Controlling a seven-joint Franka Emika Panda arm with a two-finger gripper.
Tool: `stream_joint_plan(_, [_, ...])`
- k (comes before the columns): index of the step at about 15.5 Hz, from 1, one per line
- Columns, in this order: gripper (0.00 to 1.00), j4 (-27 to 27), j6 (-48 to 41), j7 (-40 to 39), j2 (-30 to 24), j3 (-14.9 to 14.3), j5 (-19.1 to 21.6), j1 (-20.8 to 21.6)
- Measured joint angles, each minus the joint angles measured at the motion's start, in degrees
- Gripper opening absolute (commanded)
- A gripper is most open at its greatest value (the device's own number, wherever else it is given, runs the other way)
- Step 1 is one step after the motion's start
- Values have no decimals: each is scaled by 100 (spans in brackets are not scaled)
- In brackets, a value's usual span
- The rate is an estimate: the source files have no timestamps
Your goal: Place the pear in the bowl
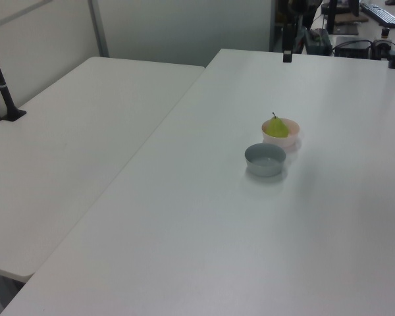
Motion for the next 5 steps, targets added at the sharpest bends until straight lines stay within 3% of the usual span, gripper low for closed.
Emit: stream_joint_plan(5, [100,1,-257,17,-156,-112,41,-3])
